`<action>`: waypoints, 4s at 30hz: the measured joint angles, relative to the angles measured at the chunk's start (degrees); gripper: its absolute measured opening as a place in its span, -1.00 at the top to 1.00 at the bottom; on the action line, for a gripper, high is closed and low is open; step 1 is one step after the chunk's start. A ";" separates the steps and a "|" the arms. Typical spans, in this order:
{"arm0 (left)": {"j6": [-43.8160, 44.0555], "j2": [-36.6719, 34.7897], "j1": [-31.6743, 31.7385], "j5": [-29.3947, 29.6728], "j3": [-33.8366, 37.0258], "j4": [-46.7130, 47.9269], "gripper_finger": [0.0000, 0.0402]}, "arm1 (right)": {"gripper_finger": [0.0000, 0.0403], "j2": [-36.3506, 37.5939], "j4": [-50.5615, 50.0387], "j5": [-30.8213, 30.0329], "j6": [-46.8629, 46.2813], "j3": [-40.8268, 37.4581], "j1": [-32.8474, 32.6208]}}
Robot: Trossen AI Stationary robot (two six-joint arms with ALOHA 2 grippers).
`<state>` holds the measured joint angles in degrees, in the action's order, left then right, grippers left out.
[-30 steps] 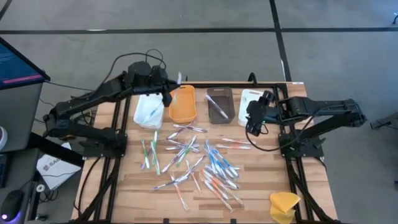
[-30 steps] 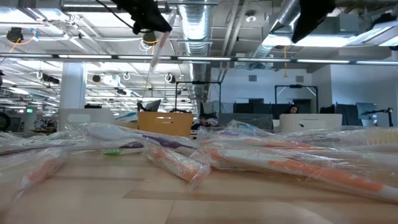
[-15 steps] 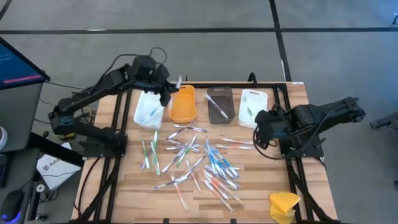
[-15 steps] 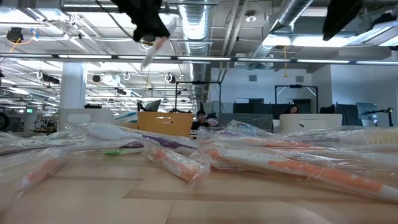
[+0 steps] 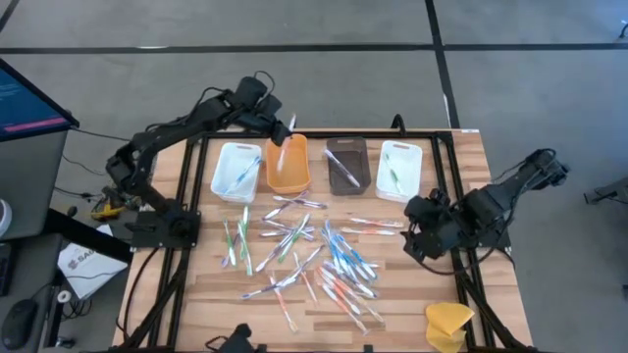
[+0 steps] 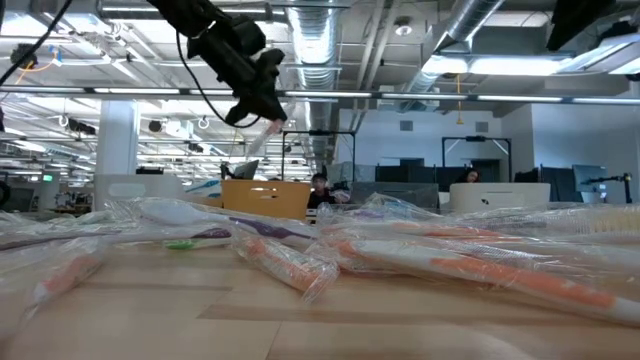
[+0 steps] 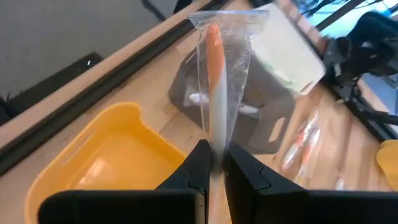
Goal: Pick & Place Toothbrushes
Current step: Put the orange toothbrush into the yellow bin, then put the blue toothbrush into the left white bin
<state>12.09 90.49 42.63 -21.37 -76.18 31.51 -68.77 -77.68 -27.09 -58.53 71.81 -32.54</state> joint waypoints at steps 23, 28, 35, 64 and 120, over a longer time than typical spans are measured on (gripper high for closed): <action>-4.19 11.59 -2.16 1.78 0.00 1.36 0.91 | -0.36 -8.41 0.14 -1.55 8.13 0.00 1.49; -4.13 11.66 -2.16 5.44 0.04 3.27 0.91 | -0.36 -8.40 0.12 -1.53 8.14 0.00 1.49; -4.12 12.32 -2.72 5.46 0.05 4.07 0.85 | -0.36 -8.40 0.15 -1.51 8.12 0.00 1.52; -2.82 -2.45 -6.85 5.01 0.11 2.21 0.07 | -0.36 -8.36 1.72 -1.55 10.19 0.00 1.60; -3.25 -33.24 -35.31 5.06 37.68 -24.81 0.08 | -0.36 -31.73 21.44 0.28 13.04 0.00 9.64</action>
<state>8.84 57.25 7.32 -16.32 -38.50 6.70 -100.50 -56.24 -26.81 -45.49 71.81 -22.90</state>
